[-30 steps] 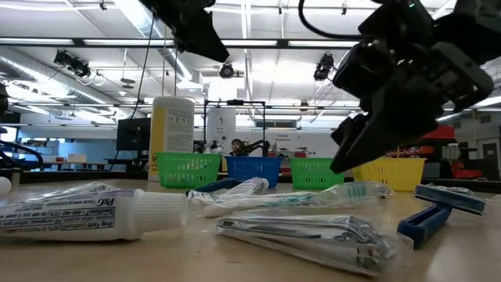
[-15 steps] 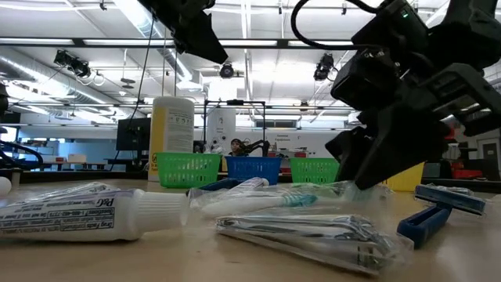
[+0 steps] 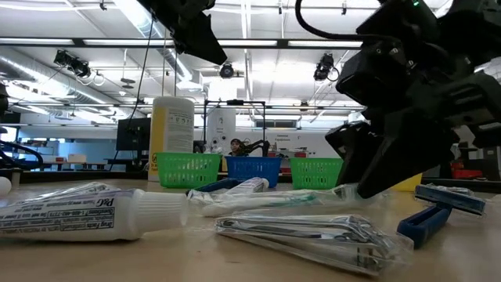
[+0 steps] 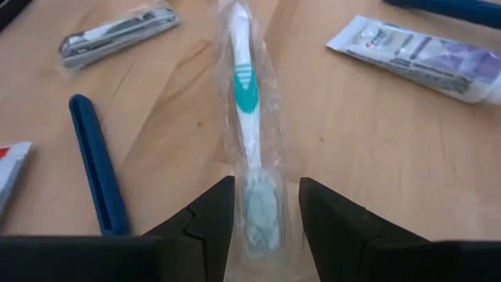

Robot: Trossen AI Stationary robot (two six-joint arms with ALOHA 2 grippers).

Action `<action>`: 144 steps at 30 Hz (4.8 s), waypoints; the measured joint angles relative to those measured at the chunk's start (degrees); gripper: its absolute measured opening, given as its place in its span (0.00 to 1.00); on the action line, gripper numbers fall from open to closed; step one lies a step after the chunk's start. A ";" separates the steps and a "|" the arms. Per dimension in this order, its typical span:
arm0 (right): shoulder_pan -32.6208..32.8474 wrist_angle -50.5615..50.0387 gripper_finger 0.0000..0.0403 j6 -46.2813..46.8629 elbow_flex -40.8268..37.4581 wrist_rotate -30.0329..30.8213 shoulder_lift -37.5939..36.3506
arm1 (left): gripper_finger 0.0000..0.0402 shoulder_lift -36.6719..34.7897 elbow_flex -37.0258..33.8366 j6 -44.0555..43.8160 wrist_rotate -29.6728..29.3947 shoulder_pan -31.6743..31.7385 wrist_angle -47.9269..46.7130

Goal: Pick & Place Travel size toiletries
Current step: Put the blue toothbrush into the left green basket

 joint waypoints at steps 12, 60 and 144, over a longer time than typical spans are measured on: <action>0.47 -4.80 0.26 4.11 0.63 3.06 -0.22 | 0.36 0.02 0.00 -0.39 0.05 -0.02 0.04; -17.19 32.07 0.16 -6.89 0.50 4.96 -8.24 | 0.40 -14.13 -45.51 -4.42 18.02 -2.43 68.23; -17.21 11.52 0.53 -3.17 0.50 16.39 -8.17 | 0.16 11.99 -1.90 -19.84 16.95 11.89 -12.84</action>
